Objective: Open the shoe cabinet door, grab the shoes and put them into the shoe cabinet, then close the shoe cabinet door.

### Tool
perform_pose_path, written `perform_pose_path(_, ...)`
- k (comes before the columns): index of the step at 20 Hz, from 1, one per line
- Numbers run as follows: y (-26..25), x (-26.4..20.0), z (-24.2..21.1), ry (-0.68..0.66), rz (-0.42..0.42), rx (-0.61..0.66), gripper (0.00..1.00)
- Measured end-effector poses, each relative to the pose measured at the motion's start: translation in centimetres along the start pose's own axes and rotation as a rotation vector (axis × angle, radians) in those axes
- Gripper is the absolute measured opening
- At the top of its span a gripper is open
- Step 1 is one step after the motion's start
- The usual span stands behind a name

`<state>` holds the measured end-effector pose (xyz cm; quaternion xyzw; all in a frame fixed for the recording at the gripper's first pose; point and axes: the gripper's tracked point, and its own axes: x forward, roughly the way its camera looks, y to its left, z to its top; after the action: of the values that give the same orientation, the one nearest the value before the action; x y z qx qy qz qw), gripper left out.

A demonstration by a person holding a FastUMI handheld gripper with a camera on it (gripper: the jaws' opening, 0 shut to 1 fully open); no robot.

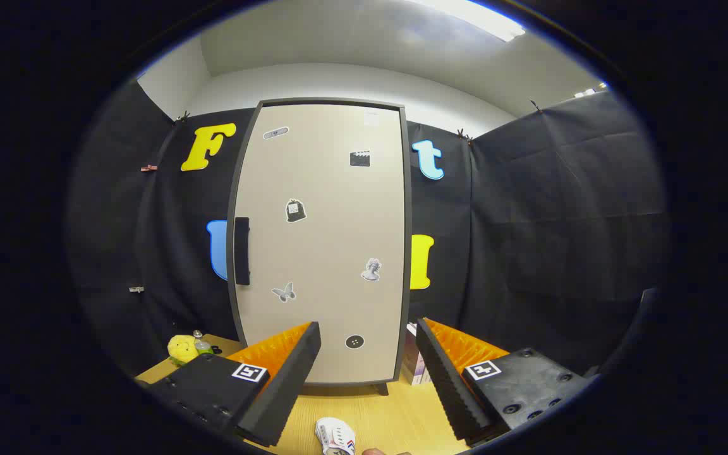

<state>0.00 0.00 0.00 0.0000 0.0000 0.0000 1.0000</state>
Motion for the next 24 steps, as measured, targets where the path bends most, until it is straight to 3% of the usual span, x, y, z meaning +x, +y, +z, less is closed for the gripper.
perform_pose_path(17, 2.1, -0.7, 2.3, -0.026, 0.049, 0.011, 0.98)
perform_pose_path(24, 3.6, -0.2, 1.2, 0.014, 0.094, 0.021, 0.98)
